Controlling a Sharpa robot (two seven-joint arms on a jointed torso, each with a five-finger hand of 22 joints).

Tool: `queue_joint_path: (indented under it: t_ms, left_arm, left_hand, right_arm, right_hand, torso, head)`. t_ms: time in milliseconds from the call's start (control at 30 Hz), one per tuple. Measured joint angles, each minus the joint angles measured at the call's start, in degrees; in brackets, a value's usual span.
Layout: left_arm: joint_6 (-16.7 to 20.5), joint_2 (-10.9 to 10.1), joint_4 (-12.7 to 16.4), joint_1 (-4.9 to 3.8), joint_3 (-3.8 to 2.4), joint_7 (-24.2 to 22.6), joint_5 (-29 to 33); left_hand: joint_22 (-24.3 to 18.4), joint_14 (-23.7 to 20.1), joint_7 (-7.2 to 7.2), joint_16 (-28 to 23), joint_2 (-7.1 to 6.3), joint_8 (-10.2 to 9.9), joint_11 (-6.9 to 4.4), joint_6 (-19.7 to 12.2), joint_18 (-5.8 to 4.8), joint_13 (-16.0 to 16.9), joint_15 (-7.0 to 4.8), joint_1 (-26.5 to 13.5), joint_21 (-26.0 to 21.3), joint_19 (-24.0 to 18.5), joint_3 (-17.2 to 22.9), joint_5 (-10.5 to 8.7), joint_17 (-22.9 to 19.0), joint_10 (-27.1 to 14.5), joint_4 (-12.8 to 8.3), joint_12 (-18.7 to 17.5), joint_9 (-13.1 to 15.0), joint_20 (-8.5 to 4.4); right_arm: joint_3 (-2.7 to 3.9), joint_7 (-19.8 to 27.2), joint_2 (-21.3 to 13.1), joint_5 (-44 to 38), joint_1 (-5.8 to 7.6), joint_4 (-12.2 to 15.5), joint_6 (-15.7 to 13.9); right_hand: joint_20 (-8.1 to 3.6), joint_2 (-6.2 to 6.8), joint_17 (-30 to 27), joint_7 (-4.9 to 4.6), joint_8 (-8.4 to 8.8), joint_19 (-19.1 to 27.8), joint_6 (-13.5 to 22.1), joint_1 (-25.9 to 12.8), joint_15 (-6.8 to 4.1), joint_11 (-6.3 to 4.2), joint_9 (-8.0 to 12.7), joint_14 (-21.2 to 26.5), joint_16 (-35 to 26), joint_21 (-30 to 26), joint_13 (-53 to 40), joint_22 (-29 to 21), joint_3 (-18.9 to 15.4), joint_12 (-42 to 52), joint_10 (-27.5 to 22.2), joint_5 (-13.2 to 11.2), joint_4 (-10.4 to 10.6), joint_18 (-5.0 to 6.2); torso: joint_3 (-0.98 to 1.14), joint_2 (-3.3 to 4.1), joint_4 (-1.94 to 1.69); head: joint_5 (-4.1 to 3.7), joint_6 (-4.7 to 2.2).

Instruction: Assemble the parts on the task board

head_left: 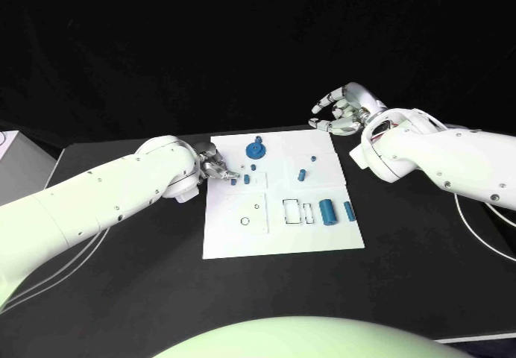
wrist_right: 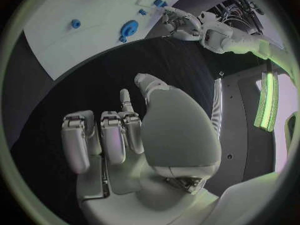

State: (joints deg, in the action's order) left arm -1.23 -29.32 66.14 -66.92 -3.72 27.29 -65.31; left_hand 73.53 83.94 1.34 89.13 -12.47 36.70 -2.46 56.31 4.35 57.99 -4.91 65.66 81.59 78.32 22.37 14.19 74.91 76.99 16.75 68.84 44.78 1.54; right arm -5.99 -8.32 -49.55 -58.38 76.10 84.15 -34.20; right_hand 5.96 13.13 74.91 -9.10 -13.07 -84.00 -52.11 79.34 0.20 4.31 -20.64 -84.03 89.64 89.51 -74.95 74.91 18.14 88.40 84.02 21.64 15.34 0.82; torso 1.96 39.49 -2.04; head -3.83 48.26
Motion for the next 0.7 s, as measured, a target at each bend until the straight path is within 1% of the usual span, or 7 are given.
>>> queue_joint_path:
  t_ms: [200,500,533,600,633,667,700]
  left_arm:
    - [1.0,-0.2,0.4,0.02,-0.11,-0.3,0.6]
    - [3.2,-0.6,0.7,0.04,-1.08,-1.4,2.2]
    - [3.5,-0.7,0.8,0.05,-1.2,-1.7,2.4]
    - [4.2,-0.9,0.9,0.06,-1.51,-2.5,2.9]
    - [4.6,-1.0,0.9,0.06,-1.62,-3.0,3.2]
    - [5.1,-1.1,1.0,0.06,-1.75,-3.9,3.7]
    - [5.5,-1.2,1.0,0.06,-1.83,-4.7,4.2]
  left_hand:
    - [0.0,0.0,0.0,0.0,0.39,-0.2,0.0,0.0,0.0,0.0,0.0,-0.4,0.0,0.0,-0.6,-0.5,0.0,0.0,0.1,0.0,0.0,0.0]
    - [-1.0,0.0,0.13,-0.3,0.69,-0.3,0.3,-0.1,0.0,-1.2,0.0,-0.7,-0.6,-0.1,-0.9,-0.5,0.0,-0.6,0.0,-0.7,-0.1,0.07]
    - [-1.9,0.0,0.61,-0.7,0.69,-0.8,0.46,-0.7,0.0,-3.0,0.0,-0.7,-1.3,-1.1,-1.1,-0.5,0.0,-1.9,-0.2,-2.1,-0.2,0.04]
    - [-4.1,0.0,1.05,-1.6,1.37,-0.9,0.91,-2.1,0.0,-5.6,0.0,0.0,-2.6,-2.9,-1.1,-0.5,0.0,-4.1,-0.2,-4.1,-0.1,0.23]
    - [-6.4,0.0,1.55,-2.6,1.56,-0.9,1.38,-3.5,0.57,-8.0,0.48,0.9,-4.1,-4.9,-1.4,-0.5,0.0,-6.2,-0.2,-5.8,0.0,0.55]
    - [-9.1,0.0,2.27,-3.9,1.7,-1.1,2.07,-5.2,1.36,-11.5,1.15,2.5,-5.9,-7.1,-1.3,-0.5,0.0,-9.3,-0.2,-8.4,0.1,1.02]
    - [-11.6,0.1,2.97,-5.0,1.77,-1.5,2.76,-6.7,1.77,-15.2,1.86,4.2,-7.6,-9.2,-1.3,-0.5,-0.1,-12.8,-0.2,-11.2,0.1,1.5]
  right_arm:
    - [0.0,0.0,0.0,0.0,-0.02,0.0,0.0]
    - [0.0,0.0,0.0,0.0,-0.07,0.0,0.0]
    - [0.0,0.0,0.0,0.0,-0.07,0.0,0.0]
    - [0.0,0.0,0.0,0.0,-0.07,0.0,0.0]
    - [0.0,0.0,0.0,0.0,-0.08,0.0,0.0]
    - [0.0,0.0,-0.1,0.0,-0.08,0.0,0.0]
    - [0.0,0.0,-0.1,0.0,-0.08,0.0,0.0]
  right_hand:
    - [0.0,0.0,0.0,0.0,0.0,0.0,0.0,0.0,0.0,0.0,0.0,0.0,0.0,0.0,0.0,0.0,0.0,0.0,0.0,0.0,0.0,0.0]
    - [0.0,0.0,0.0,0.0,0.0,0.0,0.0,0.0,0.0,0.0,0.0,0.0,0.0,0.0,0.0,0.0,0.0,0.0,0.0,0.0,0.0,0.0]
    - [0.0,0.0,0.0,0.0,0.0,0.0,0.0,0.0,0.0,0.0,0.0,0.0,0.0,0.0,0.0,0.0,0.0,0.0,0.0,0.0,0.0,0.0]
    - [0.0,0.0,0.0,0.0,0.0,0.0,0.0,0.0,0.0,0.0,0.0,0.0,0.0,0.0,0.0,0.0,0.0,0.0,0.0,0.0,0.0,0.0]
    - [0.0,0.0,0.0,0.0,0.0,0.0,0.0,0.0,0.0,0.0,0.0,0.0,0.0,0.0,0.0,0.0,0.0,0.0,0.0,0.0,0.0,0.0]
    - [0.0,0.0,0.0,0.0,0.0,0.0,0.0,0.0,0.0,0.0,0.0,0.0,0.0,0.0,0.0,0.0,0.0,0.0,0.0,0.0,0.0,0.0]
    - [0.0,0.0,0.0,0.0,0.0,0.0,0.0,0.0,0.0,0.0,0.0,0.0,0.0,0.0,0.0,0.0,0.0,0.0,0.0,0.0,0.0,0.0]
  torso:
    - [0.0,0.0,0.0]
    - [0.02,-0.02,-0.02]
    - [0.03,-0.03,-0.02]
    - [0.03,-0.04,-0.02]
    - [0.03,-0.05,-0.02]
    - [0.04,-0.05,-0.02]
    - [0.05,-0.07,-0.02]
  head:
    - [-0.12,0.01]
    - [-0.21,0.08]
    - [-0.21,0.03]
    - [-0.22,-0.06]
    - [-0.25,-0.09]
    - [-0.26,-0.14]
    - [-0.29,-0.18]
